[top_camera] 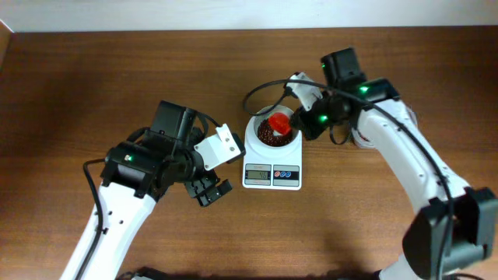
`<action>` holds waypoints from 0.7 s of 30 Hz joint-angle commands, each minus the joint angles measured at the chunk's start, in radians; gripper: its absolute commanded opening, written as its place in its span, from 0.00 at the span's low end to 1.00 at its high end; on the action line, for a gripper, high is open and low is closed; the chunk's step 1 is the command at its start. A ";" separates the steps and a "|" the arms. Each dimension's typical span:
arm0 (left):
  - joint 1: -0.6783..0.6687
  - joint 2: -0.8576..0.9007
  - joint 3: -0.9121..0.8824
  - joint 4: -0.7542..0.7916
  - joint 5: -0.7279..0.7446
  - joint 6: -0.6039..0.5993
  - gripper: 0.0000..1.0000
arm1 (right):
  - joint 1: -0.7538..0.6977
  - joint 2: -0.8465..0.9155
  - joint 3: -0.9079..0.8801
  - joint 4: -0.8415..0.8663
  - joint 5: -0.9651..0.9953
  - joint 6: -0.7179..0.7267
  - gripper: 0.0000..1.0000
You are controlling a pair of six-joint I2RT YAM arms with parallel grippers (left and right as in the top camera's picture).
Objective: Scoop and weigh 50g on scale
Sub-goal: 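Scoop red beans and carry the scoop over the white bowl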
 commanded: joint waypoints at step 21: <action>0.005 0.000 0.018 -0.001 0.014 0.016 0.99 | -0.194 0.084 0.062 -0.078 -0.465 0.072 0.04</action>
